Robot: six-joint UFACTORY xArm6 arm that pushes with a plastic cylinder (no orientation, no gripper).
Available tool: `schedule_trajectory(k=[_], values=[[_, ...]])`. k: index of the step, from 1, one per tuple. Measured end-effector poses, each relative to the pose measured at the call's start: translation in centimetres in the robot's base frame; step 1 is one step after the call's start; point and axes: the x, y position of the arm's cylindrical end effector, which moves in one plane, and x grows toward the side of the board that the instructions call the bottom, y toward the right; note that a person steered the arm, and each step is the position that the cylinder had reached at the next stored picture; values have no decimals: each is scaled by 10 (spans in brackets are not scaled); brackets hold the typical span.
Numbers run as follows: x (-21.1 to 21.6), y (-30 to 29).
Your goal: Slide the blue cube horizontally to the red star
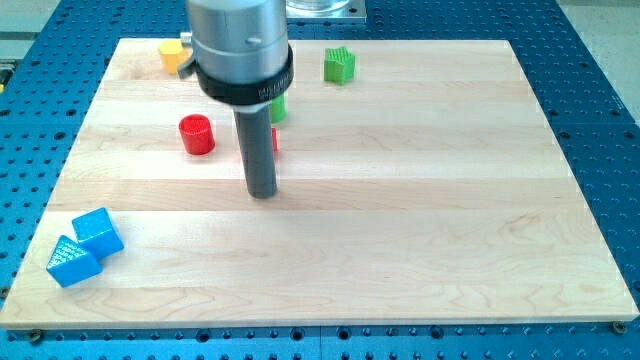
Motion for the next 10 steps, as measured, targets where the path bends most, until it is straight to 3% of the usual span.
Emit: schedule_trajectory(k=[1, 2, 4, 6, 9, 10], values=[[35, 53], [129, 16], [132, 2], [131, -69], [120, -235], [101, -230]])
